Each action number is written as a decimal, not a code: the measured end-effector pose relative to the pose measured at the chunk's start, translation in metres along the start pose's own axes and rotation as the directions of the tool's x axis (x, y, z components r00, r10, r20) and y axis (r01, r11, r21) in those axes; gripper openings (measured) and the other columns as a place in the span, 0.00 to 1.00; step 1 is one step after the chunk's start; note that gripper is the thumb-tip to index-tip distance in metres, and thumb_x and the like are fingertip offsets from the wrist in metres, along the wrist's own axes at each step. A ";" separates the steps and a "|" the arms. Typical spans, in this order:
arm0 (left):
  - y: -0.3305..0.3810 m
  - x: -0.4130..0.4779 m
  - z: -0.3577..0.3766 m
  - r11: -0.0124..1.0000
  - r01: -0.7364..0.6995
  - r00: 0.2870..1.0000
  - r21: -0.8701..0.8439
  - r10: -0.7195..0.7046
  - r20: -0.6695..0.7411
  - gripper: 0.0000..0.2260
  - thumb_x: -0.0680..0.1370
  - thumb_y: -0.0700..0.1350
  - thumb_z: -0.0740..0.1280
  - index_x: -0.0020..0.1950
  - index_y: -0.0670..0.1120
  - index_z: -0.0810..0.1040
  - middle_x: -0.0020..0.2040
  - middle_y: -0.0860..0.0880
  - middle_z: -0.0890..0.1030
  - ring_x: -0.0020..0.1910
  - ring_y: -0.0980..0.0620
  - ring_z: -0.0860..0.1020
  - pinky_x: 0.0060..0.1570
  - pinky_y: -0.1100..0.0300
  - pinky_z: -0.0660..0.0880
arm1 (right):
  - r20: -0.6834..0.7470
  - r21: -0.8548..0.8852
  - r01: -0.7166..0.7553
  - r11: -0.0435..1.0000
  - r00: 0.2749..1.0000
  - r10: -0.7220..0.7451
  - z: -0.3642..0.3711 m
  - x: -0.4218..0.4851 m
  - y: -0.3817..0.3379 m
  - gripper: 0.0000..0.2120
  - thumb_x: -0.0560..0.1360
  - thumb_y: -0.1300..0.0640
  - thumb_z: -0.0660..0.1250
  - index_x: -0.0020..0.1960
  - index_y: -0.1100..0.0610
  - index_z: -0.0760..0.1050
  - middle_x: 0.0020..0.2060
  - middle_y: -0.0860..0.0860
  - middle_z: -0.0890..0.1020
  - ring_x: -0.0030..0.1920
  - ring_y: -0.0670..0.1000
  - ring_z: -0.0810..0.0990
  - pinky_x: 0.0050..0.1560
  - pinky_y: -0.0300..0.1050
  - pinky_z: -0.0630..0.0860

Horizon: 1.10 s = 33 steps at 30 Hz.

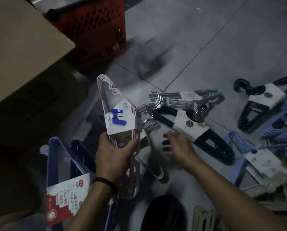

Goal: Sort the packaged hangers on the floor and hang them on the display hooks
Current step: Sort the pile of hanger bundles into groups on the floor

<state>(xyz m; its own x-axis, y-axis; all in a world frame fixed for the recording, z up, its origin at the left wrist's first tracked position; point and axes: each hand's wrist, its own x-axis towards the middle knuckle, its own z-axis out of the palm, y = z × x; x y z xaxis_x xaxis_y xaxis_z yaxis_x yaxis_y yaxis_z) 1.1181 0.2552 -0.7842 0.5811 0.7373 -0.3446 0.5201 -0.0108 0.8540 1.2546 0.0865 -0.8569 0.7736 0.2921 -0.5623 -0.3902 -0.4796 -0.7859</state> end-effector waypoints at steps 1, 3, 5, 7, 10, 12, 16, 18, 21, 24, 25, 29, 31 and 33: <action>0.003 -0.009 0.006 1.000 -0.011 1.000 -0.002 0.011 0.005 0.28 0.59 0.65 0.75 0.55 0.61 0.74 0.44 0.65 0.83 0.46 0.59 0.83 0.54 0.46 0.82 | 0.010 0.222 -0.026 0.975 1.000 0.024 -0.012 -0.013 -0.012 0.22 0.86 0.40 0.55 0.61 0.54 0.79 0.53 0.58 0.86 0.52 0.63 0.86 0.51 0.58 0.82; 0.011 -0.028 0.017 0.999 -0.047 0.999 0.003 0.047 0.026 0.29 0.58 0.64 0.76 0.57 0.60 0.75 0.43 0.65 0.84 0.44 0.63 0.83 0.52 0.51 0.82 | 0.008 0.513 0.010 0.858 1.000 -0.016 -0.042 -0.044 -0.036 0.28 0.83 0.34 0.52 0.67 0.53 0.76 0.56 0.60 0.85 0.52 0.65 0.86 0.48 0.57 0.82; 0.024 -0.053 0.031 0.994 -0.102 0.992 0.049 0.098 0.076 0.32 0.57 0.63 0.76 0.60 0.59 0.75 0.43 0.61 0.85 0.42 0.65 0.82 0.49 0.55 0.81 | -0.045 0.581 0.107 0.807 0.994 -0.099 -0.084 -0.085 -0.057 0.30 0.81 0.31 0.55 0.67 0.52 0.77 0.55 0.59 0.86 0.48 0.64 0.87 0.42 0.52 0.80; 0.035 -0.071 0.038 0.980 -0.176 0.975 0.098 0.160 0.152 0.34 0.57 0.63 0.76 0.61 0.59 0.72 0.45 0.59 0.83 0.44 0.62 0.82 0.45 0.58 0.80 | -0.120 0.496 0.182 0.849 0.983 -0.140 -0.111 -0.114 -0.071 0.23 0.83 0.37 0.59 0.62 0.54 0.79 0.50 0.58 0.87 0.38 0.58 0.85 0.36 0.46 0.76; 0.064 -0.116 0.053 0.928 -0.348 0.907 0.136 0.296 0.298 0.32 0.62 0.58 0.79 0.62 0.57 0.69 0.46 0.56 0.80 0.44 0.57 0.80 0.40 0.58 0.78 | -0.324 0.207 0.269 0.941 0.926 -0.193 -0.163 -0.171 -0.068 0.12 0.84 0.49 0.65 0.53 0.57 0.81 0.40 0.56 0.87 0.34 0.54 0.82 0.34 0.47 0.77; 0.082 -0.154 0.064 0.892 -0.438 0.846 0.112 0.367 0.387 0.33 0.65 0.56 0.80 0.64 0.56 0.67 0.47 0.56 0.78 0.46 0.57 0.78 0.40 0.57 0.78 | -0.441 0.050 0.282 0.958 0.867 -0.233 -0.195 -0.210 -0.058 0.13 0.84 0.50 0.65 0.50 0.58 0.83 0.36 0.57 0.86 0.33 0.53 0.83 0.37 0.50 0.81; 0.118 -0.227 0.081 0.847 -0.531 0.655 0.022 0.394 0.644 0.37 0.66 0.59 0.81 0.65 0.54 0.63 0.54 0.63 0.78 0.48 0.63 0.78 0.42 0.67 0.78 | -0.598 -0.116 0.279 0.953 0.747 -0.291 -0.255 -0.288 -0.037 0.10 0.83 0.56 0.68 0.55 0.63 0.83 0.30 0.53 0.83 0.30 0.48 0.83 0.36 0.44 0.82; 0.136 -0.253 0.088 0.847 -0.532 0.525 0.013 0.317 0.790 0.35 0.65 0.68 0.78 0.62 0.55 0.66 0.58 0.55 0.81 0.53 0.60 0.82 0.52 0.57 0.82 | -0.656 -0.129 0.298 0.946 0.690 -0.307 -0.281 -0.330 -0.023 0.08 0.83 0.57 0.68 0.49 0.54 0.85 0.30 0.53 0.83 0.29 0.51 0.82 0.35 0.48 0.81; 0.171 -0.288 0.095 0.918 -0.342 0.316 0.199 -0.087 0.945 0.23 0.78 0.69 0.63 0.63 0.53 0.75 0.56 0.41 0.86 0.52 0.44 0.85 0.50 0.42 0.83 | -0.703 -0.148 0.280 0.949 0.645 -0.300 -0.308 -0.389 0.010 0.11 0.83 0.60 0.66 0.45 0.50 0.83 0.31 0.54 0.82 0.27 0.48 0.80 0.32 0.45 0.77; 0.191 -0.326 0.113 0.841 -0.334 0.204 0.426 -0.377 0.904 0.30 0.81 0.68 0.57 0.62 0.44 0.81 0.52 0.36 0.86 0.44 0.41 0.82 0.45 0.50 0.81 | -0.720 -0.012 0.272 0.962 0.665 -0.197 -0.324 -0.435 0.050 0.12 0.83 0.61 0.66 0.43 0.55 0.82 0.31 0.59 0.82 0.28 0.50 0.79 0.34 0.47 0.76; 0.191 -0.338 0.124 0.823 -0.350 0.225 0.448 -0.390 0.893 0.29 0.81 0.67 0.59 0.60 0.42 0.82 0.49 0.36 0.86 0.41 0.41 0.82 0.44 0.49 0.81 | -0.723 0.041 0.265 0.963 0.673 -0.154 -0.329 -0.447 0.063 0.10 0.82 0.60 0.66 0.45 0.58 0.83 0.34 0.63 0.83 0.29 0.53 0.79 0.35 0.50 0.76; 0.160 -0.387 0.169 0.789 -0.342 0.306 0.510 -0.419 0.855 0.30 0.79 0.65 0.65 0.60 0.37 0.81 0.45 0.36 0.83 0.37 0.38 0.83 0.43 0.47 0.82 | -0.736 0.221 0.208 0.953 0.677 0.023 -0.342 -0.478 0.128 0.10 0.84 0.63 0.64 0.57 0.60 0.84 0.37 0.59 0.83 0.33 0.54 0.81 0.36 0.48 0.78; 0.130 -0.406 0.187 0.786 -0.331 0.331 0.522 -0.421 0.845 0.31 0.80 0.67 0.62 0.58 0.39 0.82 0.45 0.39 0.83 0.38 0.41 0.82 0.44 0.48 0.82 | -0.734 0.285 0.160 0.945 0.671 0.108 -0.337 -0.484 0.166 0.10 0.84 0.65 0.63 0.52 0.59 0.83 0.37 0.58 0.81 0.33 0.54 0.80 0.35 0.45 0.78; 0.093 -0.424 0.201 0.770 -0.345 0.360 0.537 -0.420 0.833 0.29 0.81 0.67 0.59 0.60 0.42 0.80 0.50 0.40 0.83 0.40 0.43 0.81 0.43 0.50 0.81 | -0.714 0.359 0.081 0.930 0.665 0.218 -0.327 -0.483 0.211 0.10 0.83 0.66 0.63 0.50 0.60 0.82 0.38 0.59 0.80 0.32 0.54 0.80 0.38 0.50 0.83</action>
<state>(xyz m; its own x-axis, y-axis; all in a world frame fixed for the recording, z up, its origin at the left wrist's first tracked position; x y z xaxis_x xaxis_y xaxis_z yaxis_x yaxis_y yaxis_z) 1.0459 -0.1941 -0.6369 0.5122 -0.2929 -0.8074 0.5362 -0.6253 0.5670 0.9618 -0.4264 -0.6674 0.7863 -0.5011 -0.3615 -0.4792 -0.1252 -0.8687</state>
